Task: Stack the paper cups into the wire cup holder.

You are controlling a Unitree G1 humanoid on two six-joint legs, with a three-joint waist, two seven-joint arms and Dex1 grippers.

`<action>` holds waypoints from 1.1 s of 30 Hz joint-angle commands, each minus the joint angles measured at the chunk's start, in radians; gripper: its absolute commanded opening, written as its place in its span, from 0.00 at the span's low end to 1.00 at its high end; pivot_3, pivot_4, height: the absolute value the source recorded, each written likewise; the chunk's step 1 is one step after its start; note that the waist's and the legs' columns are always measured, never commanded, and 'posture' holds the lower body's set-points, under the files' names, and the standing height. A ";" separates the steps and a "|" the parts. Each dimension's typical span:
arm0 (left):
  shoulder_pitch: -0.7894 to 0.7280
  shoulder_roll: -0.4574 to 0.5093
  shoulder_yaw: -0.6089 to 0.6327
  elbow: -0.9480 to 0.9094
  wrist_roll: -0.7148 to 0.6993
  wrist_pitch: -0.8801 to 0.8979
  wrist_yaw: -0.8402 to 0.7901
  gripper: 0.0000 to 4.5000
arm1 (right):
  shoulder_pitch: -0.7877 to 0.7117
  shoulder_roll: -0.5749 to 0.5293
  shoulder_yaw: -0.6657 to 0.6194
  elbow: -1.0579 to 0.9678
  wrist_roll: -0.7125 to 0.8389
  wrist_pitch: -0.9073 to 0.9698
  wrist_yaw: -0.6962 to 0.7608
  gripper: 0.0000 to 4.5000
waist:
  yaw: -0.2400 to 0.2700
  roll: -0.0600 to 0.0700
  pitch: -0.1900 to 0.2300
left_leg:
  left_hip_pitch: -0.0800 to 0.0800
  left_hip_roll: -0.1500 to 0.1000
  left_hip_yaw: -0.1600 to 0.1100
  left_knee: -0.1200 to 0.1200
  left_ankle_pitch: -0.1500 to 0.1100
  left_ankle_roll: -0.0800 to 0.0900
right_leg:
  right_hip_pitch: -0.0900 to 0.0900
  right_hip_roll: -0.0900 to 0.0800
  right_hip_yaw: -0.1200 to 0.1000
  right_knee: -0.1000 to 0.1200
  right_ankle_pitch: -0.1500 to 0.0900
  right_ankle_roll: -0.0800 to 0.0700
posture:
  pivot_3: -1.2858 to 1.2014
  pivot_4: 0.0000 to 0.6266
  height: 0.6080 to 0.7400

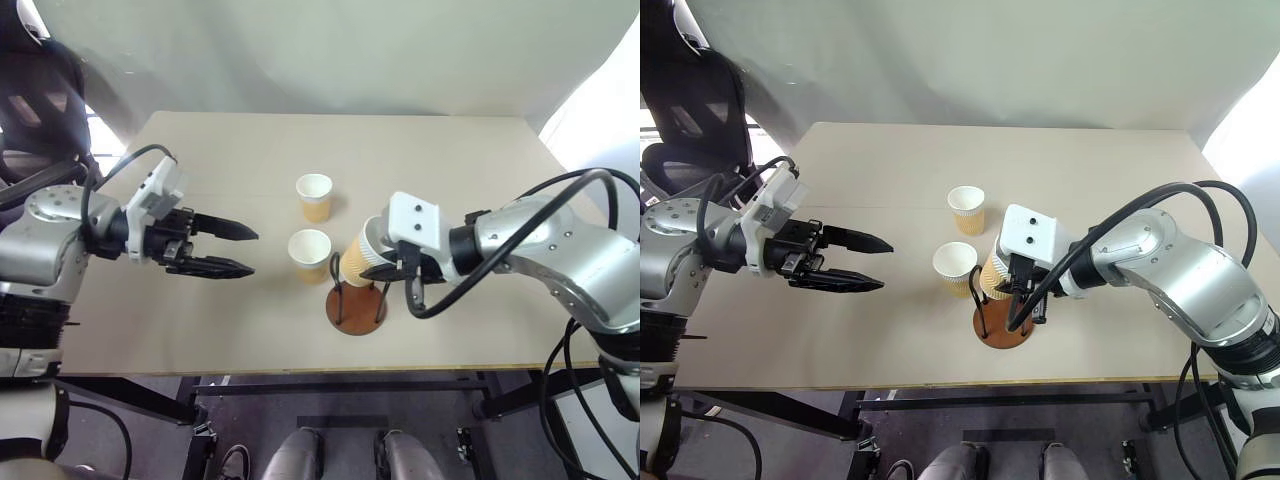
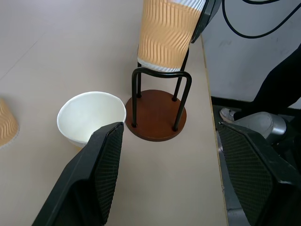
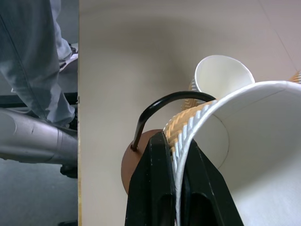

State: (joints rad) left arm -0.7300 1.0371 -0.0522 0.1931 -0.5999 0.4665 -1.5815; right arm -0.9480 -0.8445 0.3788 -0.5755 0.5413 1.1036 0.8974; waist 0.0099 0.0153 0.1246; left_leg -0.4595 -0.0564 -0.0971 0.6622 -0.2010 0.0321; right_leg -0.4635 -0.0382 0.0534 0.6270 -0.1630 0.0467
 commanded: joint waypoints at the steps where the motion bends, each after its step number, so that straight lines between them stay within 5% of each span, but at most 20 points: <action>1: -0.010 0.008 0.041 -0.028 0.000 0.006 -0.027 0.76 | -0.008 0.018 -0.014 -0.015 -0.001 -0.010 0.008 0.01 | 0.000 0.000 0.000 | 0.000 0.000 0.000 0.000 0.000 0.000 | 0.000 0.000 0.000 0.000 0.000 0.000 | 0.52 0.24 1.00; 7: -0.017 0.006 0.039 -0.025 0.005 0.006 -0.026 0.76 | -0.012 0.028 -0.011 -0.021 -0.010 -0.010 0.012 0.01 | 0.000 0.000 0.000 | 0.000 0.000 0.000 0.000 0.000 0.000 | 0.000 0.000 0.000 0.000 0.000 0.000 | 0.52 0.24 1.00; 10: -0.019 0.004 0.039 -0.025 0.007 0.007 -0.026 0.76 | -0.011 0.033 -0.009 -0.025 -0.009 -0.008 0.013 0.14 | 0.000 0.000 0.000 | 0.000 0.000 0.000 0.000 0.000 0.000 | 0.000 0.000 0.000 0.000 0.000 0.000 | 0.52 0.24 1.00; 20: -0.034 -0.004 0.036 -0.009 0.021 -0.005 -0.025 0.76 | -0.022 0.024 -0.018 -0.008 -0.041 -0.028 0.018 0.91 | 0.000 0.000 0.000 | 0.000 0.000 0.000 0.000 -0.001 -0.001 | 0.000 0.000 0.000 0.000 0.000 0.000 | 0.52 0.24 1.00; 28: -0.229 -0.096 -0.098 0.226 0.277 -0.242 -0.020 0.76 | -0.053 -0.078 -0.229 0.043 -0.052 -0.095 0.017 0.91 | 0.009 0.000 0.000 | -0.001 0.000 0.000 0.001 -0.002 -0.003 | 0.001 -0.001 0.000 0.000 0.000 -0.001 | 0.52 0.24 1.00; 33: -0.284 -0.073 -0.319 0.239 0.250 -0.353 -0.033 0.76 | -0.063 -0.202 -0.360 0.078 -0.079 -0.121 0.018 0.91 | 0.008 0.000 0.000 | -0.001 0.000 0.000 0.000 -0.003 -0.002 | 0.000 -0.001 0.000 -0.001 0.000 0.000 | 0.52 0.24 1.00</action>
State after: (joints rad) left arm -0.9743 0.9468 -0.3521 0.4363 -0.3299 0.1608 -1.5798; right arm -0.9820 -1.0208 0.0862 -0.4933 0.4763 1.0047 0.9174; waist 0.0177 0.0150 0.1248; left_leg -0.4609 -0.0568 -0.0974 0.6625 -0.2040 0.0308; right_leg -0.4635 -0.0393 0.0531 0.6257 -0.1627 0.0467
